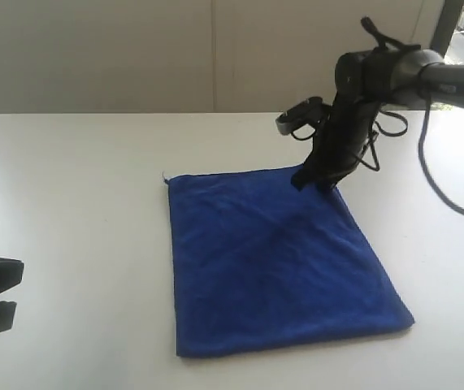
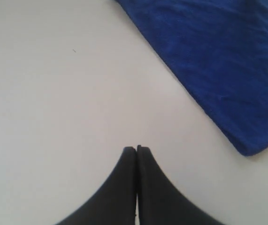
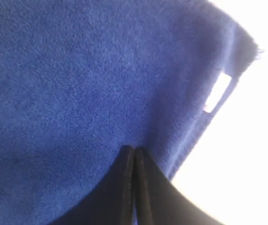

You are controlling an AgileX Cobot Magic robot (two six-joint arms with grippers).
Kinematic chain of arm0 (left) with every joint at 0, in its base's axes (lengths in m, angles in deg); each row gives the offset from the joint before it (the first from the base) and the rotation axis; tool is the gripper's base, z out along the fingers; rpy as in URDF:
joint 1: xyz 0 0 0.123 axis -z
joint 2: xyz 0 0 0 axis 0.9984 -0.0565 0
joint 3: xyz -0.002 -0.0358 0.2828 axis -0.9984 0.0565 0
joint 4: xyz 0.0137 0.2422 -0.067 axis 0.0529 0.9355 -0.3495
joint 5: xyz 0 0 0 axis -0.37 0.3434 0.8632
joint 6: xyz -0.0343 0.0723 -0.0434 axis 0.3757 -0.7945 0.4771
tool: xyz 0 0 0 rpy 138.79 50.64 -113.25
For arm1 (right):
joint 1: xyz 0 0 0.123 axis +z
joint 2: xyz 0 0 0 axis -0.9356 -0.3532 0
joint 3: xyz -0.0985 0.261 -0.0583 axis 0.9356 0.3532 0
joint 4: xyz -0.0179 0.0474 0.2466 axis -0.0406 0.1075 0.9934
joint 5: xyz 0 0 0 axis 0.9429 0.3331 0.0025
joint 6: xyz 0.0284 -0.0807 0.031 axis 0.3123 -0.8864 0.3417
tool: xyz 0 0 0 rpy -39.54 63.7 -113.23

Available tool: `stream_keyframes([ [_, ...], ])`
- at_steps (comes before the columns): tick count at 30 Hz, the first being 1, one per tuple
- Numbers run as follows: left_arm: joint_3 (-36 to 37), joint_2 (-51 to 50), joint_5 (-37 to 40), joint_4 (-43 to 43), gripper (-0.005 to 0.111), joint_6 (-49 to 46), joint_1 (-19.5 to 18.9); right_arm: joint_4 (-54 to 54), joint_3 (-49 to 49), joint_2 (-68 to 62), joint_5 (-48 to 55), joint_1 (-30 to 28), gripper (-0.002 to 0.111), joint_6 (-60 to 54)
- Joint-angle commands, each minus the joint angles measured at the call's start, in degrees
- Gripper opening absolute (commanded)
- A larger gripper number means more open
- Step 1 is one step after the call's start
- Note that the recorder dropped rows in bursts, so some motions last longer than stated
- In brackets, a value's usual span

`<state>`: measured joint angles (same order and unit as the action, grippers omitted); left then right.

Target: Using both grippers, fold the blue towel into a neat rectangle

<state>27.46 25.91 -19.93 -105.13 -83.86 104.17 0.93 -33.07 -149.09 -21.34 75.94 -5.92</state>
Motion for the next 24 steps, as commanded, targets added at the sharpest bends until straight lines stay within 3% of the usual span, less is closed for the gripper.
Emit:
stream_keyframes([
  [1, -0.97, 0.32, 0.79, -1.31, 0.0, 0.13, -0.17, -0.36, 1.41, 7.64, 0.3, -0.4, 0.0, -0.69],
  [8, -7.68, -4.99, 3.04, -2.27, 0.0, -0.93, 0.7, -0.21, 4.01, 18.53, 4.99, -0.4, 0.0, -0.86],
  [13, -13.67, -16.58, 2.37, -3.09, 0.0, -3.8, 6.84, -0.21, 11.95, 26.57, 5.22, -0.4, 0.0, -0.2],
  [18, -20.31, -27.28, -0.91, -3.09, 0.0, -6.17, 12.17, -0.39, 24.92, 33.93, -1.61, -0.4, 0.0, 1.5],
  [24, -26.06, -38.71, -2.57, -3.09, 0.0, -6.63, 15.58, 4.56, 39.74, 35.27, -12.04, -0.4, 0.0, 2.55],
])
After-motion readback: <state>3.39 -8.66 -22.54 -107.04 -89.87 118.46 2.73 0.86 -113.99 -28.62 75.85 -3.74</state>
